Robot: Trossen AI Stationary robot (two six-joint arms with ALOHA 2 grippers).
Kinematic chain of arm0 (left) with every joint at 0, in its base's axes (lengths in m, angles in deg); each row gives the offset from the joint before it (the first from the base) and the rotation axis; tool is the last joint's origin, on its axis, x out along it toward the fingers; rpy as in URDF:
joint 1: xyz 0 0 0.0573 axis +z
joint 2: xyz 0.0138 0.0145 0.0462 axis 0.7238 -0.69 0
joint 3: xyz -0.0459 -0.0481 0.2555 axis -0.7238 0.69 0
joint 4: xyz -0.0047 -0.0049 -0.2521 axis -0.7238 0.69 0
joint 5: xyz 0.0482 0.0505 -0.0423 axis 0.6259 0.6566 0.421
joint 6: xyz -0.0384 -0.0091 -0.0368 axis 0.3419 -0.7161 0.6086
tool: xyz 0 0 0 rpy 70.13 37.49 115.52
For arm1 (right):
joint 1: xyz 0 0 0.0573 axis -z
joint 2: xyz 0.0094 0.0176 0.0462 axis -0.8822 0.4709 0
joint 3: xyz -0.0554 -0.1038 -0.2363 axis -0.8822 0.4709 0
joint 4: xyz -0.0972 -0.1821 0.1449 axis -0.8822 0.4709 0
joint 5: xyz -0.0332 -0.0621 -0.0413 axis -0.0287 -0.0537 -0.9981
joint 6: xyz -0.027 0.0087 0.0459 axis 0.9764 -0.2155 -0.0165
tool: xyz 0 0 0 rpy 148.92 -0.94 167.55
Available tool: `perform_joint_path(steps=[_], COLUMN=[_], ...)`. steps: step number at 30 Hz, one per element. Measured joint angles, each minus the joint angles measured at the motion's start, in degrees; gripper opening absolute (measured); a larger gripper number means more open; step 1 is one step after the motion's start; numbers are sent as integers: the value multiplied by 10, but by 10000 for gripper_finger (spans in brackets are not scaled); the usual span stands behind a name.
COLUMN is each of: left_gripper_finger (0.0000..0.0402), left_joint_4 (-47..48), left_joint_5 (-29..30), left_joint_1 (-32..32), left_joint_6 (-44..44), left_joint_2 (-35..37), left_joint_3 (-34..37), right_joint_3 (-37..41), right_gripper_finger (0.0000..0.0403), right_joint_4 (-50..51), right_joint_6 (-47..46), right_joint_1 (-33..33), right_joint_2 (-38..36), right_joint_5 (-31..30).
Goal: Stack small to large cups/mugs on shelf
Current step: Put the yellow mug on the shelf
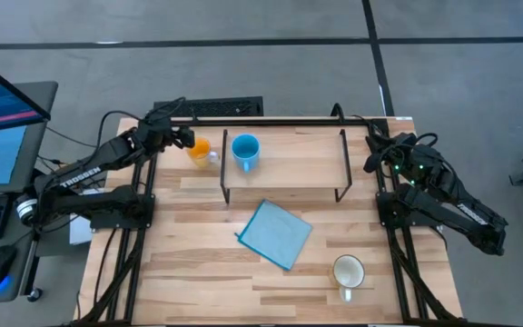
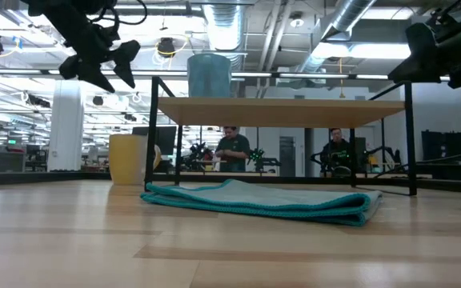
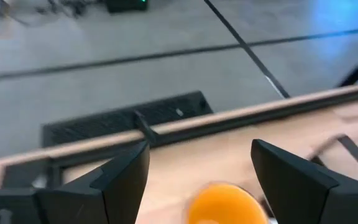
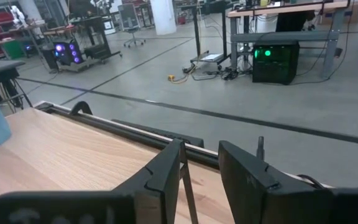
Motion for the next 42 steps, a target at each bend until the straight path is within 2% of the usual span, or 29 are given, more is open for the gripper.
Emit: perform_joint_path(steps=[6, 21, 31, 36, 42], left_gripper_finger=[272, 272, 272, 272, 267], left_joint_4=[58, 62, 118, 112, 112], left_joint_5=[-10, -172, -185, -171, -181], left_joint_1=[6, 55, 56, 56, 68], left_joint_6=[56, 55, 64, 66, 66], left_joint_2=[-30, -160, -180, -180, -180], left_joint_3=[0, 0, 0, 0, 0], right_joint_3=[0, 0, 0, 0, 0], right_gripper_finger=[134, 134, 134, 134, 134], right_joint_4=[0, -8, -8, -8, -8], right_joint_6=[0, 0, 0, 0, -1], right_joint_1=[0, 0, 0, 0, 0], right_joint_2=[0, 0, 0, 0, 0], right_joint_5=[-1, 0, 1, 1, 1])
